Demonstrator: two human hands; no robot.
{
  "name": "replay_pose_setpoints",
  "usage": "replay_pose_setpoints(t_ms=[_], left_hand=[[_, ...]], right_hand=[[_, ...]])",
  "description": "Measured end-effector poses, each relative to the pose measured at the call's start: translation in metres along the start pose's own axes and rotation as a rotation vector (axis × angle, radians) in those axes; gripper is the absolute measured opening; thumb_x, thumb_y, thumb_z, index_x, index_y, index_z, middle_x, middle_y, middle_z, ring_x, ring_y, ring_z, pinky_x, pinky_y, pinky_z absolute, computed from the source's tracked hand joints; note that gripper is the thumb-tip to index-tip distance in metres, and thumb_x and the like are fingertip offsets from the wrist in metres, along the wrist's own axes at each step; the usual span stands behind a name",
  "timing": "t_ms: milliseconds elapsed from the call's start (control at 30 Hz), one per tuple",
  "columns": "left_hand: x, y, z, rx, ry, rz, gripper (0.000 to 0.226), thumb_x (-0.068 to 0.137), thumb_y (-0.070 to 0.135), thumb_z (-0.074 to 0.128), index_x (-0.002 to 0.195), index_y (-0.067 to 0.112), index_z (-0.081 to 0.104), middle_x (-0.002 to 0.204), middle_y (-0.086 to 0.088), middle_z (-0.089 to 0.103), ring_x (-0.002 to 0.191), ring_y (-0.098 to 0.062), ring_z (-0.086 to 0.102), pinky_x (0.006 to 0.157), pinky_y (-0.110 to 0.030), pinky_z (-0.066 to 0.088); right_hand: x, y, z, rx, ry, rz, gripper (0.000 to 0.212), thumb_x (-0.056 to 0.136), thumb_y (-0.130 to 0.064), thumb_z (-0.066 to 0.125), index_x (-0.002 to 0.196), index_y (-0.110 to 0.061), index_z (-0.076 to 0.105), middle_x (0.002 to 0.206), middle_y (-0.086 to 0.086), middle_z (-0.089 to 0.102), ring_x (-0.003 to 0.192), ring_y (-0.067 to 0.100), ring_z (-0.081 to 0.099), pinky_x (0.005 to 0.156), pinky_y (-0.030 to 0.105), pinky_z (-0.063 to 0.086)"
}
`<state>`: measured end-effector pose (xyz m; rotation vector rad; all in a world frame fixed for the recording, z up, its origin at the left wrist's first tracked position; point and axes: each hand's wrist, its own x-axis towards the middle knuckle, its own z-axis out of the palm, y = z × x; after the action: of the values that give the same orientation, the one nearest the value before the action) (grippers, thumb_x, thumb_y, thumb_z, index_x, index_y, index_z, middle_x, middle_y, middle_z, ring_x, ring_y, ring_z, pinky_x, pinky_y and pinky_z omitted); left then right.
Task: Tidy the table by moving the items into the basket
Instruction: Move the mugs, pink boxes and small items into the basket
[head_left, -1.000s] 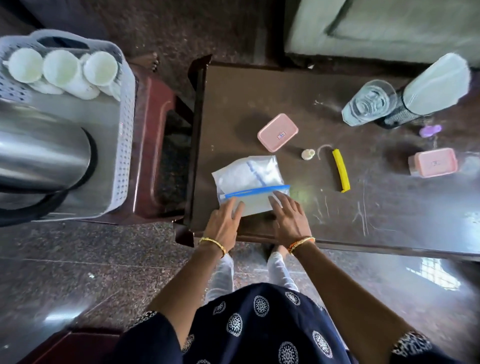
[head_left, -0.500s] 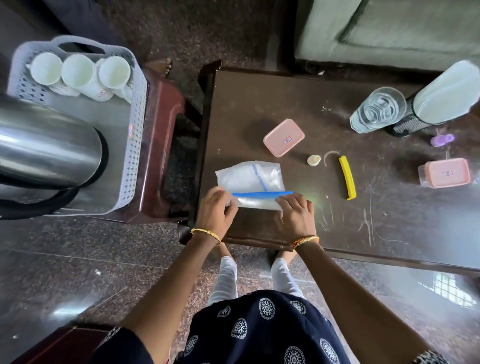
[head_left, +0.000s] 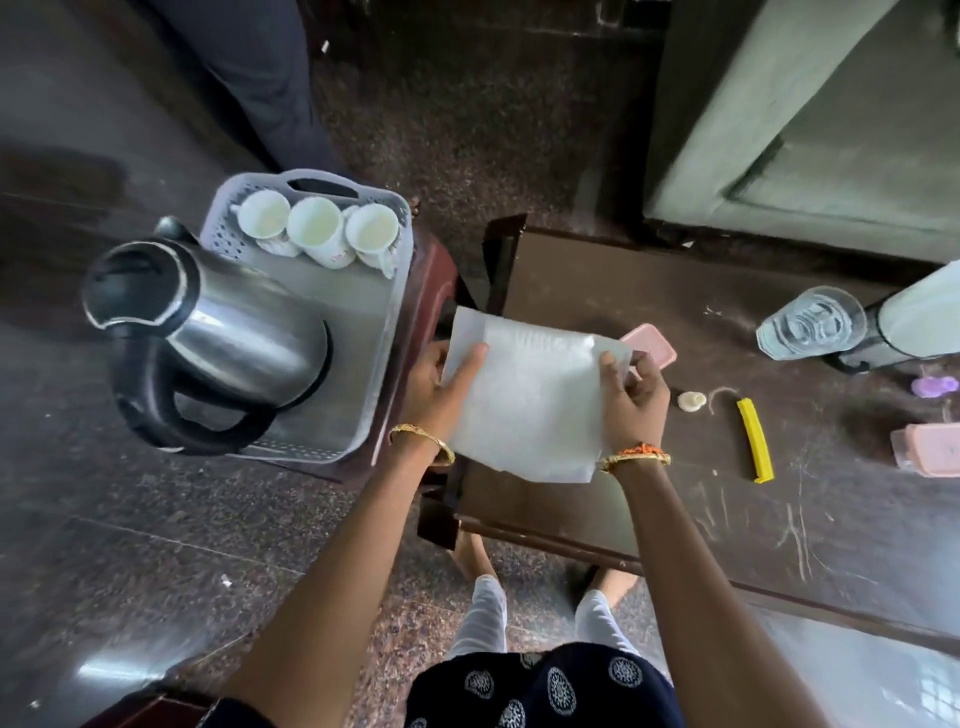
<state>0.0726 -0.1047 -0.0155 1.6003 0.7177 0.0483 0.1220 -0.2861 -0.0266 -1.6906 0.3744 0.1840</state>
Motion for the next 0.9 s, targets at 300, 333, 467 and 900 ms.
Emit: replay_pose_setpoints(t_ms=[300, 333, 467, 900], left_hand=[[0.04, 0.048, -0.04, 0.189, 0.386, 0.033, 0.036, 0.09, 0.037, 0.056, 0.065, 0.012, 0.047, 0.061, 0.0, 0.052, 0.059, -0.018, 0.049, 0.056, -0.028, 0.031], [0.049, 0.059, -0.049, 0.256, 0.396, 0.04, 0.035, 0.091, 0.037, 0.055, 0.068, 0.011, 0.05, 0.067, -0.006, 0.057, 0.066, -0.025, 0.053, 0.06, -0.029, 0.033], [0.093, 0.104, -0.081, 0.584, 0.334, -0.042, 0.039, 0.096, 0.033, 0.043, 0.11, -0.001, 0.057, 0.119, -0.022, 0.059, 0.112, -0.036, 0.053, 0.091, -0.039, 0.04], [0.199, 0.154, -0.197, 1.002, 0.226, -0.341, 0.052, 0.094, 0.029, 0.05, 0.139, 0.005, 0.037, 0.144, -0.013, 0.042, 0.131, -0.03, 0.041, 0.106, -0.036, 0.034]], right_hand=[[0.005, -0.048, 0.082, 0.153, -0.07, 0.136, 0.008, 0.084, -0.027, 0.067, 0.081, -0.024, 0.061, 0.082, 0.003, 0.064, 0.071, 0.01, 0.062, 0.068, 0.027, 0.055], [0.006, -0.055, 0.091, 0.18, -0.12, 0.152, 0.005, 0.085, -0.027, 0.067, 0.085, -0.023, 0.063, 0.086, 0.003, 0.067, 0.074, 0.015, 0.065, 0.069, 0.031, 0.057], [0.029, -0.083, 0.144, 0.09, -0.116, 0.127, 0.011, 0.086, -0.024, 0.064, 0.09, -0.013, 0.065, 0.088, 0.004, 0.07, 0.076, 0.018, 0.066, 0.069, 0.03, 0.057], [0.049, -0.116, 0.283, -0.043, -0.362, 0.133, 0.024, 0.083, -0.012, 0.062, 0.106, -0.006, 0.06, 0.102, 0.012, 0.067, 0.088, 0.027, 0.065, 0.085, 0.043, 0.055]])
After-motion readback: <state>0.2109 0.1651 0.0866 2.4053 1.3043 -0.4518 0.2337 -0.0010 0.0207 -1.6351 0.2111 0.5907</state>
